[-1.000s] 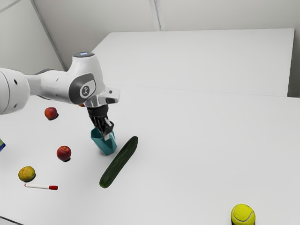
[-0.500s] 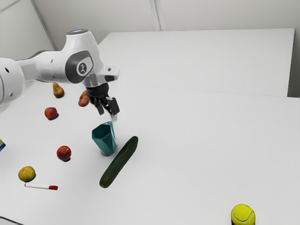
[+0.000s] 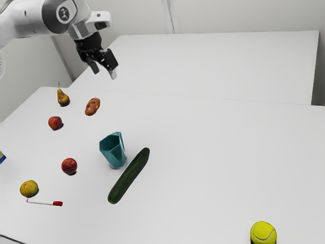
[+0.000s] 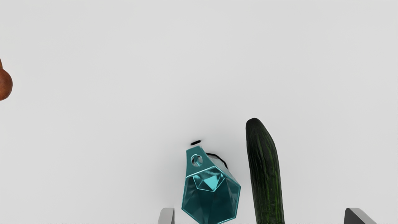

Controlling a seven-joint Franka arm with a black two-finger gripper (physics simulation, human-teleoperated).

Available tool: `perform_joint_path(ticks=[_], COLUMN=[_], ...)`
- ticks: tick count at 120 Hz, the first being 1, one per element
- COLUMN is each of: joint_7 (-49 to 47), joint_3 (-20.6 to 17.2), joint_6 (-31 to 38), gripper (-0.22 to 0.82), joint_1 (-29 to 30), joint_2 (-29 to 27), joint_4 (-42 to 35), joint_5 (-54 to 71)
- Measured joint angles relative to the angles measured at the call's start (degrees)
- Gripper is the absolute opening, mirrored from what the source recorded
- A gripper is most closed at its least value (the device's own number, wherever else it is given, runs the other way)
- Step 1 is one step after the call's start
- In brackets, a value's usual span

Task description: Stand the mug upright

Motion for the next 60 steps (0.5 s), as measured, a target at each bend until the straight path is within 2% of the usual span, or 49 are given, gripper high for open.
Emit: perform_joint_path(ticks=[18,60], joint_7=[-0.7,-1.88], joint_3=[1.2,1.33], joint_6=[-2.36,-4.43], gripper=[0.6,0.6], joint_1=[-0.95,-1.22], joint_2=[4.12,4.49], joint_4=[4.6,5.09], joint_5=[0.18,-0.01])
